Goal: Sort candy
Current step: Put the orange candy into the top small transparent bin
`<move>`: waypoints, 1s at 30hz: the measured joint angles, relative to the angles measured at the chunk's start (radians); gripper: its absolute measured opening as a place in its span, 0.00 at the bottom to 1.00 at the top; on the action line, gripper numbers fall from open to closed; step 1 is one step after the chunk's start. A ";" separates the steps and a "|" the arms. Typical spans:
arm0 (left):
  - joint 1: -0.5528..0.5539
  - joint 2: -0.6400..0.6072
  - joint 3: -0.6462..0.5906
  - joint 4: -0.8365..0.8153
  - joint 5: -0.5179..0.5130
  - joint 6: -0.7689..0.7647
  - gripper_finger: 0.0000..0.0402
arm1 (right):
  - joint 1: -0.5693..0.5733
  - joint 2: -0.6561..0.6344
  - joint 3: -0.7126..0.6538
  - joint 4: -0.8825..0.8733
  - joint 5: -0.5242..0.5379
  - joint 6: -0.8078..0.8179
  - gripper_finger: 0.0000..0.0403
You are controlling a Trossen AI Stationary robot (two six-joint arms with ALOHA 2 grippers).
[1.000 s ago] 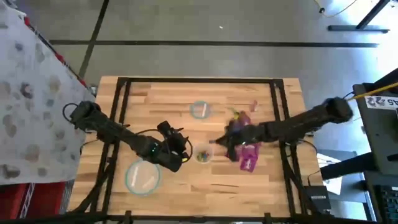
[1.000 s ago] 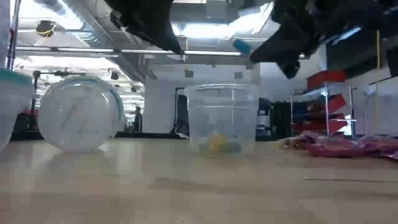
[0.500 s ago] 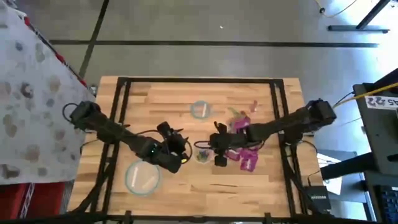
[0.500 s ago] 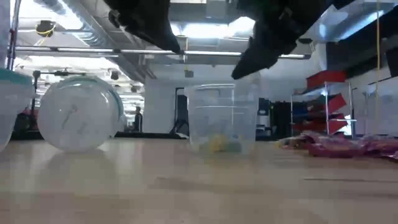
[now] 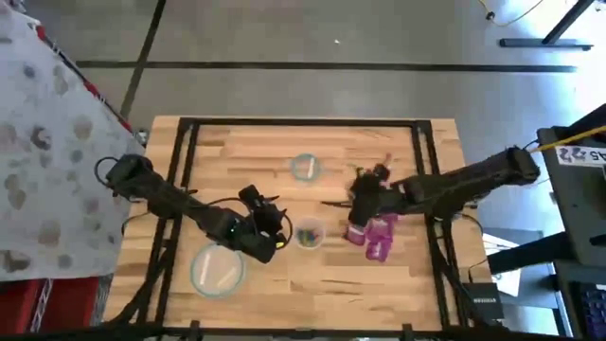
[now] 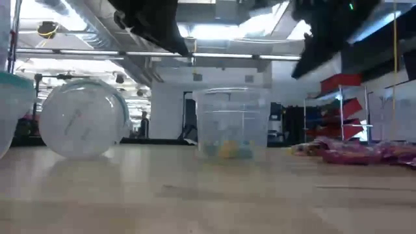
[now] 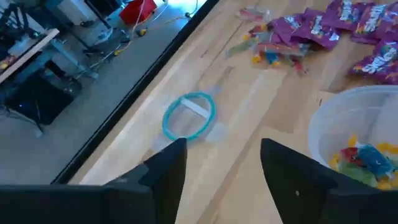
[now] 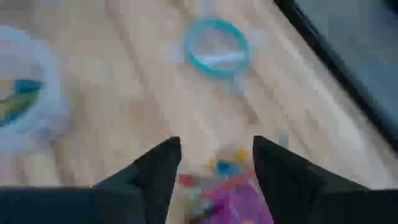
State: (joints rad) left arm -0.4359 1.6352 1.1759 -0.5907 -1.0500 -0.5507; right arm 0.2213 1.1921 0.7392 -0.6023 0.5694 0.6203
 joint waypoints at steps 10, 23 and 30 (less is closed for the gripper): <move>0.008 0.000 0.000 0.005 0.001 -0.010 0.47 | -0.038 -0.028 -0.301 0.202 -0.107 0.268 0.45; 0.008 0.000 0.000 0.004 0.017 -0.017 0.47 | 0.007 -0.053 -0.188 -0.268 -0.084 0.622 0.45; 0.010 0.000 0.000 0.005 0.011 -0.010 0.47 | -0.042 -0.046 -0.164 -0.040 0.023 0.412 0.45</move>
State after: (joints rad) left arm -0.4263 1.6352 1.1757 -0.5855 -1.0386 -0.5610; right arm 0.1795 1.1466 0.5755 -0.6422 0.5920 1.0327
